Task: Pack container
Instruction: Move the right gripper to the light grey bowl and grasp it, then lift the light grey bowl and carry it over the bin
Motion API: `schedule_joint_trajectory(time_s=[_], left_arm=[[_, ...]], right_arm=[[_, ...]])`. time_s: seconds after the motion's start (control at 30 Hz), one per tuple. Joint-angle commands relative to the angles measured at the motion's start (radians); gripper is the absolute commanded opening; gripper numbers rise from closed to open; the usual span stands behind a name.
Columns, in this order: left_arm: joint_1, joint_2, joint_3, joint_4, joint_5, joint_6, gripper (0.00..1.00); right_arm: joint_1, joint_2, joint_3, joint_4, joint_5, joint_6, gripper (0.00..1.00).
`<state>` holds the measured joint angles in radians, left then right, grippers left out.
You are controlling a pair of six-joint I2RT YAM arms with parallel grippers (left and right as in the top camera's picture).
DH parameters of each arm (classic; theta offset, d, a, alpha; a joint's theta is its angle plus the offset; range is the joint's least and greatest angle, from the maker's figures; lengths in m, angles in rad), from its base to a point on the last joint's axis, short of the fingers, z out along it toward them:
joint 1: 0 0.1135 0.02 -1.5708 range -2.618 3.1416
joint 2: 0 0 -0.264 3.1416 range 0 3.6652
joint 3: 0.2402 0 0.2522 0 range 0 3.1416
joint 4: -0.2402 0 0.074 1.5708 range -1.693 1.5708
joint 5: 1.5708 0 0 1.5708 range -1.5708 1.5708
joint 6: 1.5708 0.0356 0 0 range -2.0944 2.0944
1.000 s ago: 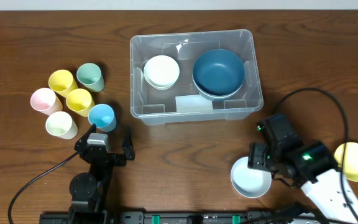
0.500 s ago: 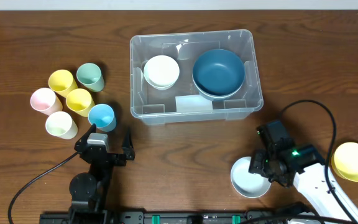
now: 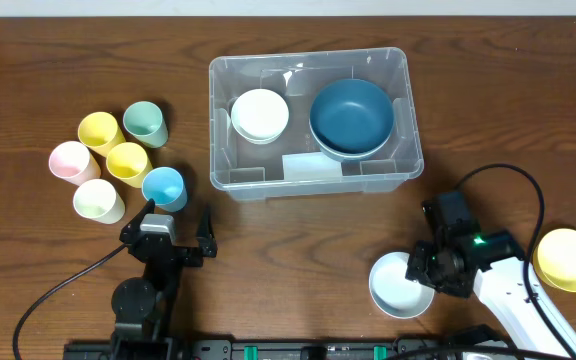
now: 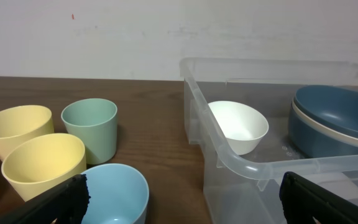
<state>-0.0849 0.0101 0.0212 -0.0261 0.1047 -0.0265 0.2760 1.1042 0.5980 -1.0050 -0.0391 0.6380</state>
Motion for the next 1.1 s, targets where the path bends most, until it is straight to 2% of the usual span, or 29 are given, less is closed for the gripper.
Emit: schedule_joint_trajectory(time_s=[0.0,0.13,0.2,0.37,0.77,0.93,1.07], left_arm=[[0.006,-0.006,-0.017,-0.033,0.015,-0.005,0.98],[0.006,-0.006,-0.017,-0.033,0.015,-0.005,0.98],[0.006,-0.006,-0.017,-0.033,0.015,-0.005,0.98],[0.006,-0.006,-0.017,-0.033,0.015,-0.005,0.98],[0.006,-0.006,-0.017,-0.033,0.015,-0.005,0.98],[0.006,-0.006,-0.017,-0.033,0.015,-0.005,0.98],[0.006,-0.006,-0.017,-0.033,0.015,-0.005,0.98]], right_arm=[[-0.008,0.002,-0.019,0.0,-0.03,0.009,0.43],[-0.007,0.002,-0.021,0.001,-0.03,0.017,0.25],[-0.008,0.002,-0.021,0.004,-0.03,0.021,0.21],[-0.008,0.002,-0.021,0.034,-0.042,0.021,0.16],[0.001,0.003,-0.034,0.071,-0.048,0.018,0.15],[0.008,0.007,-0.039,0.078,-0.048,0.019,0.01],[0.008,0.009,-0.039,0.082,-0.048,0.019,0.01]])
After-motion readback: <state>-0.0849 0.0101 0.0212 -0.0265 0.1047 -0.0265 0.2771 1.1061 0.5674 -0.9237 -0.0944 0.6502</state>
